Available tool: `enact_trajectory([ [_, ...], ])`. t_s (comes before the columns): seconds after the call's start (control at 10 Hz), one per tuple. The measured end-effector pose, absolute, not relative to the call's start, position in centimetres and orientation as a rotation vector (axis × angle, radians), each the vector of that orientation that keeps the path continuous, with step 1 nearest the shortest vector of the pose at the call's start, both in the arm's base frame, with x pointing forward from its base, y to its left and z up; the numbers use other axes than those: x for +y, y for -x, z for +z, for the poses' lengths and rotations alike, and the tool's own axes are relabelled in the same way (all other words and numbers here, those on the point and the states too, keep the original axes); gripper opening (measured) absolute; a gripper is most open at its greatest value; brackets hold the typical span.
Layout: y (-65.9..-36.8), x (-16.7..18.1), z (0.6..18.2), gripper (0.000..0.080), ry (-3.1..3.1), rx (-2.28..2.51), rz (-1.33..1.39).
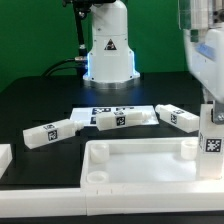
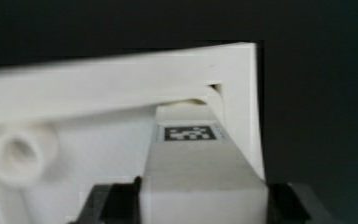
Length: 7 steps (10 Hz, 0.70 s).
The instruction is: Assemble desk
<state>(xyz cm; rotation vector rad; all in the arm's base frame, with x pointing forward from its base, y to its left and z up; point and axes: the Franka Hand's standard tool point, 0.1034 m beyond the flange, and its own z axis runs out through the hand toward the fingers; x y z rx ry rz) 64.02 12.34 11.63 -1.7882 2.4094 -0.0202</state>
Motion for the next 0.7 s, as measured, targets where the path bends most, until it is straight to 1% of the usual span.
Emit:
enact_trajectory([
  [0.3,-64.17,12.81,11.63,0.0287,1.637,2.446,-0.021],
  [0.5,-64.12,12.9,11.55,0.0289,1.687,2.414,-0.026],
  [0.7,-64.1,12.89,11.53,0.0609,1.73,2.385,-0.03],
])
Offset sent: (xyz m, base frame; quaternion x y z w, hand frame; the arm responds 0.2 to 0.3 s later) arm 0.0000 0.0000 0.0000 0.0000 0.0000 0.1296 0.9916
